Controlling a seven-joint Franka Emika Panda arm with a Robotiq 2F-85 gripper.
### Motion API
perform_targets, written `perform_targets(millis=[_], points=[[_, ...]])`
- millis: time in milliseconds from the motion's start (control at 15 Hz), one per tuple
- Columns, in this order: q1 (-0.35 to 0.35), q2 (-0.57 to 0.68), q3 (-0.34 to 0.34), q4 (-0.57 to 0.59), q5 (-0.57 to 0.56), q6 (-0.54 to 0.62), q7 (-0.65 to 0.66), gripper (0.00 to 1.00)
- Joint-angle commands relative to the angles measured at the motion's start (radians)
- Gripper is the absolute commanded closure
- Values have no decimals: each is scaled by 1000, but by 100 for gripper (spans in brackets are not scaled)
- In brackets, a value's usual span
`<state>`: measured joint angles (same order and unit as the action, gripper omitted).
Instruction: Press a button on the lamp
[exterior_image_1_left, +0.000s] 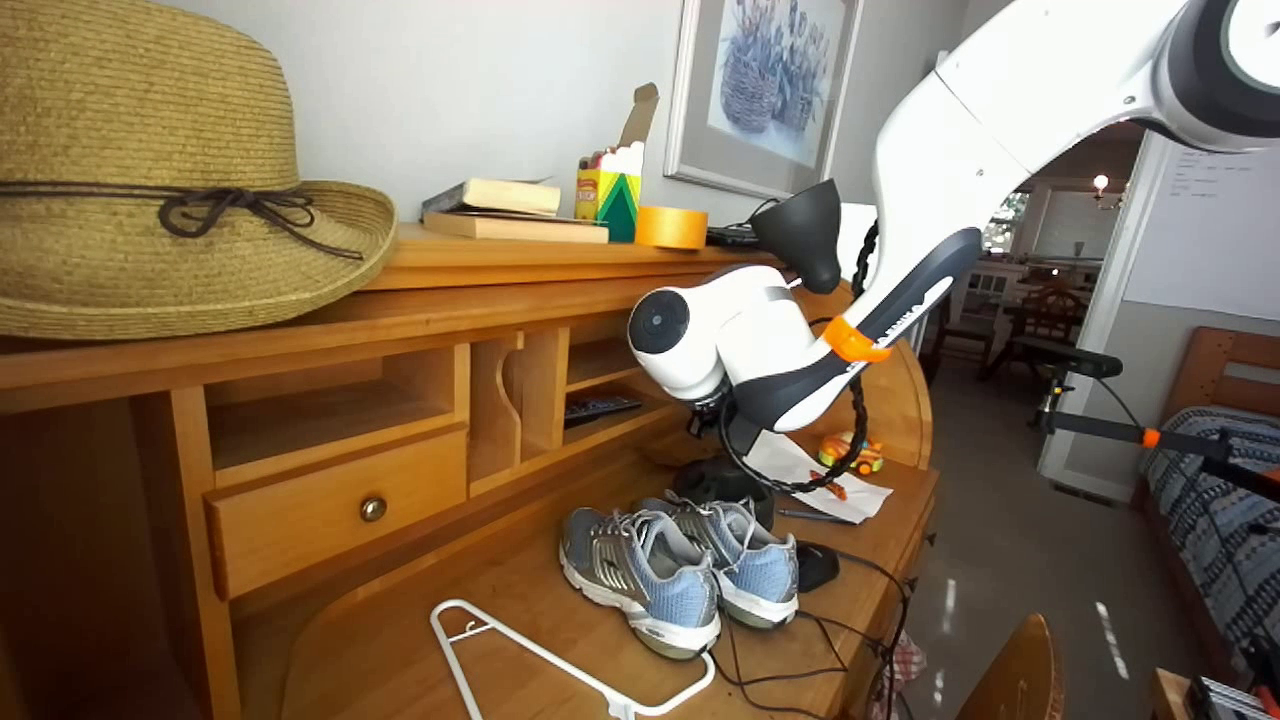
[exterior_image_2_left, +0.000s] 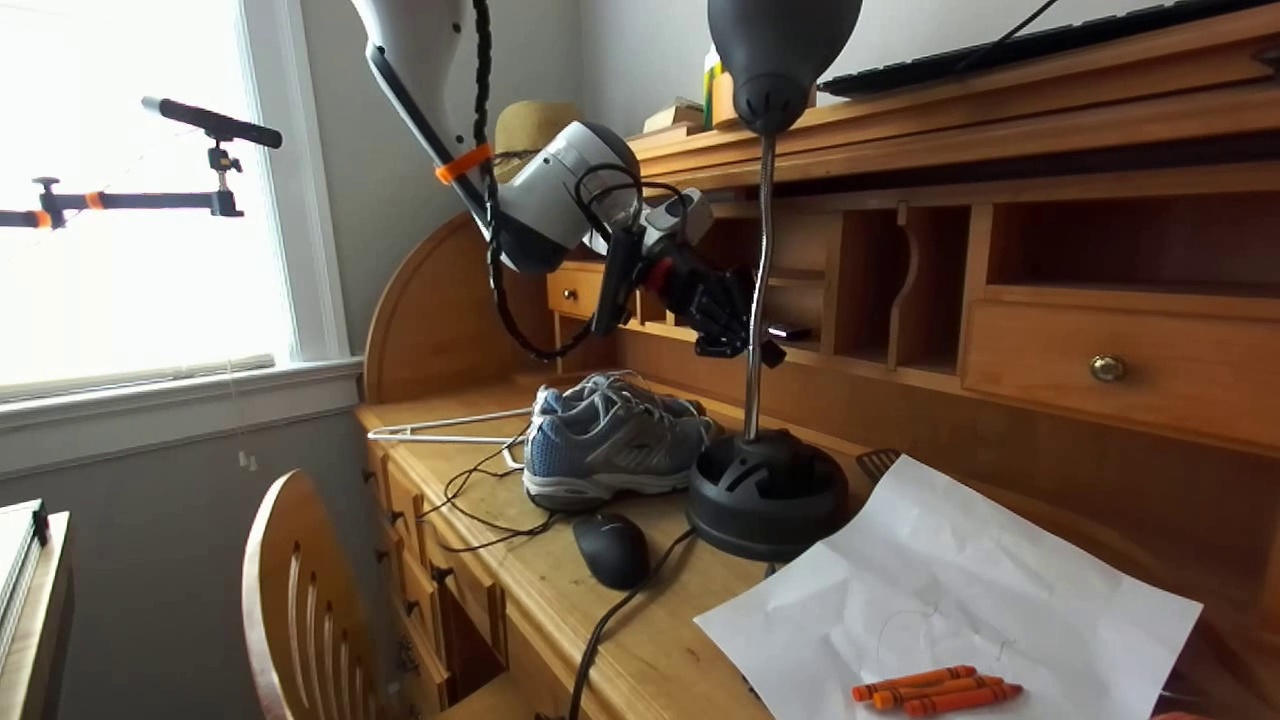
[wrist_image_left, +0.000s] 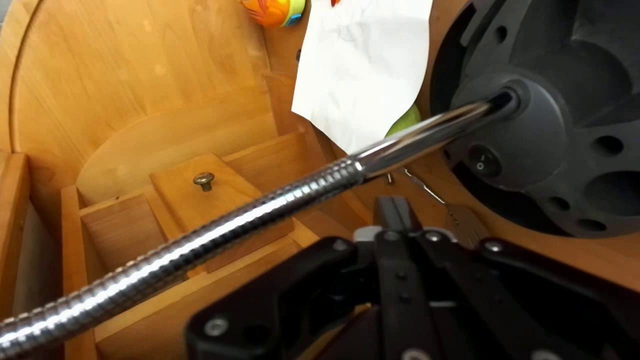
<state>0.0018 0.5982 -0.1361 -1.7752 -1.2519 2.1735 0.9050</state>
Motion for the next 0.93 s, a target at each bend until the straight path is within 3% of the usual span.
perform_targets(millis=[0,333,400,867], points=[[-24,29,9,13,-54,64,39,100],[-68,29,28,0,-3,181,27,100],[-39,23,17,1,-17,127,29,99],[-58,29,19,0,-17,168,32,100]])
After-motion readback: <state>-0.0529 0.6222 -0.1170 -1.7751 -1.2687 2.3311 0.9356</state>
